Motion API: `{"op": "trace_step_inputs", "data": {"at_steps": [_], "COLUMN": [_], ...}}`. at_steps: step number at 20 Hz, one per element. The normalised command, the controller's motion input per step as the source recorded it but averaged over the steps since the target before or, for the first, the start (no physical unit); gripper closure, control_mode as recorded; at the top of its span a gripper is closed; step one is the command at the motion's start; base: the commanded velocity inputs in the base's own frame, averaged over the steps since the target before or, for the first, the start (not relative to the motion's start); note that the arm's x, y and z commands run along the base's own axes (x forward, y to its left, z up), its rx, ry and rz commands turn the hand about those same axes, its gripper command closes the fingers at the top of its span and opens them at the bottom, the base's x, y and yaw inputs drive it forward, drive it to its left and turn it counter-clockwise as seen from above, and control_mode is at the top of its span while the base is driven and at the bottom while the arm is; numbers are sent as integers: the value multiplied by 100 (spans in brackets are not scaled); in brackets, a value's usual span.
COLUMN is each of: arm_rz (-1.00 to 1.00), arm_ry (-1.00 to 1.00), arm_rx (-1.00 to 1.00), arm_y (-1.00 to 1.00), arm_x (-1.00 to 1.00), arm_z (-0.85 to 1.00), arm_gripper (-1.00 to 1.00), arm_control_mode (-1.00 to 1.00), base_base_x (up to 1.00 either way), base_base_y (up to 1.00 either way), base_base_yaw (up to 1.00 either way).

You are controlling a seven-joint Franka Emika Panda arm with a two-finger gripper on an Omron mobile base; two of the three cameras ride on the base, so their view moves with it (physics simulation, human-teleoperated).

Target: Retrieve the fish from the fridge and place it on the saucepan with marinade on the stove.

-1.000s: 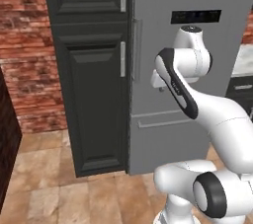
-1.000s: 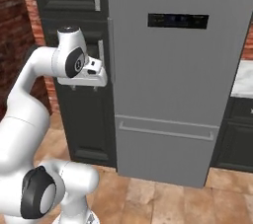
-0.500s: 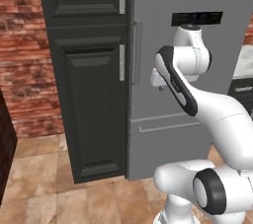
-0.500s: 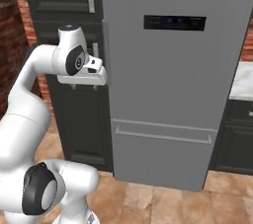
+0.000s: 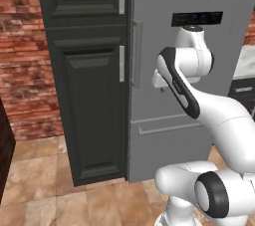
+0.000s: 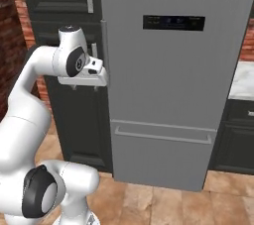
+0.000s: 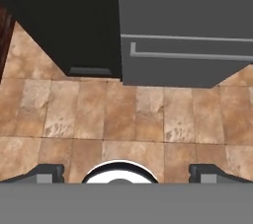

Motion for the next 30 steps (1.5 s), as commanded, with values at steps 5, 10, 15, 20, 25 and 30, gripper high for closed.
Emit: {"op": "trace_step_inputs", "data": {"at_steps": [5, 10, 15, 20, 25, 30], "arm_rz": [0, 0, 0, 0, 2, 0], "arm_ry": [0, 0, 0, -7, -49, -42], "arm_rx": [0, 0, 0, 0, 0, 6], "arm_y": [0, 0, 0, 7, 0, 0], "arm_x": [0, 0, 0, 4, -4, 5], "arm_z": [0, 0, 0, -12, 0, 1], "arm_gripper": [-100, -100, -100, -100, -100, -100], "arm_control_mode": [100, 100, 100, -100, -100, -100], "base_base_x": [38, 48, 23, 0, 0, 0], "base_base_y": [25, 26, 18, 0, 0, 0], "base_base_yaw": [0, 0, 0, 0, 0, 0]}}
